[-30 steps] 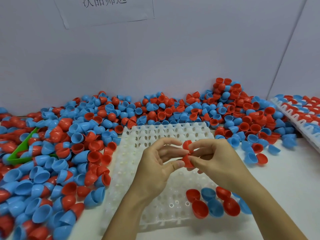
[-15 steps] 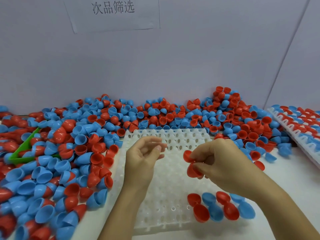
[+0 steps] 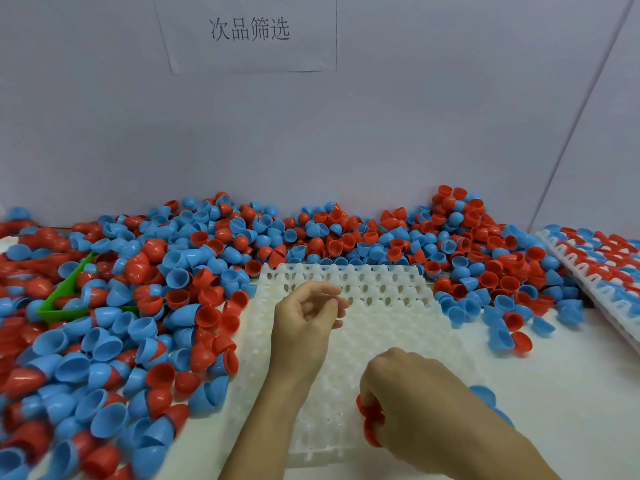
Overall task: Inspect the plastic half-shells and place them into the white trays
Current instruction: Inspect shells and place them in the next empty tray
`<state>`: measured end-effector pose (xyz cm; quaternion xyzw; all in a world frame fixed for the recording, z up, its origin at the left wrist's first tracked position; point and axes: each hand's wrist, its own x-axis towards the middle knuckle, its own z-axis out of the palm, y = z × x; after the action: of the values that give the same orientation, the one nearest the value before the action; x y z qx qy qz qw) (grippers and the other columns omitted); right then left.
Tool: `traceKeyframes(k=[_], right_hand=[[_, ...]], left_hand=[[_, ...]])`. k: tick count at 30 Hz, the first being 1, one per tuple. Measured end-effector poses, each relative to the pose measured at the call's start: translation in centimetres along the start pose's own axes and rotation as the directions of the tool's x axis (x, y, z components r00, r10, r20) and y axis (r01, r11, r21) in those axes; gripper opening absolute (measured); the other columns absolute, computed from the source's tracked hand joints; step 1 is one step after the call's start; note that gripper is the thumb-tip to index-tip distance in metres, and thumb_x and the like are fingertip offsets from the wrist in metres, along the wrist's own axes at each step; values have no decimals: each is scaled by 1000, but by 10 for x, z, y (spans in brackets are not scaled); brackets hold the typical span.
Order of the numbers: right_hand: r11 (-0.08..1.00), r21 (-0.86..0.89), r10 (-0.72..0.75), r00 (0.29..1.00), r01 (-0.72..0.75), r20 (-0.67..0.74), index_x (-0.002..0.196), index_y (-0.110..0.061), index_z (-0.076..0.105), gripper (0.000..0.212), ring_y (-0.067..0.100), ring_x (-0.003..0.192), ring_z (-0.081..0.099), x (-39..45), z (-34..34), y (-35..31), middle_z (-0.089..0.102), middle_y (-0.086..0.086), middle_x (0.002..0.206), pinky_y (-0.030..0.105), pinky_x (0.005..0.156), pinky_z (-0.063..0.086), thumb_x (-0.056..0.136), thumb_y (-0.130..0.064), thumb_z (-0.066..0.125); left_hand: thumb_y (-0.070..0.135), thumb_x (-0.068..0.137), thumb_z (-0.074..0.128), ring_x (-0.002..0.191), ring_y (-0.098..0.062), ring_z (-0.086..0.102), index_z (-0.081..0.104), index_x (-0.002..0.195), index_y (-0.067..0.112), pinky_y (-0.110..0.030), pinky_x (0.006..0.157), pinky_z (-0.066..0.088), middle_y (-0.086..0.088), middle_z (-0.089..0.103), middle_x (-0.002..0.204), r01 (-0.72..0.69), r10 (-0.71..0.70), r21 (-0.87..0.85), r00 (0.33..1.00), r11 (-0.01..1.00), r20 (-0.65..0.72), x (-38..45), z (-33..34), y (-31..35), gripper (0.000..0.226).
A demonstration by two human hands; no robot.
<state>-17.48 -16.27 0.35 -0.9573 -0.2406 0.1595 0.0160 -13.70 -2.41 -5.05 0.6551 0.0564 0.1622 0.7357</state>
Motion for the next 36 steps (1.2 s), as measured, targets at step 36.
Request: traceKeyframes(k=[36], right_hand=[[712,645,305,705,278,-641,101,-32,72,16,-7,94,60,36,34,149,69,-23,99,7,71,47,96,-22,61]], left_hand=[[52,92,50,124,6,40,55,116,45,-20,103,36,32,49,119,-492,-58,587,733,643,677,-44,37,32,26]])
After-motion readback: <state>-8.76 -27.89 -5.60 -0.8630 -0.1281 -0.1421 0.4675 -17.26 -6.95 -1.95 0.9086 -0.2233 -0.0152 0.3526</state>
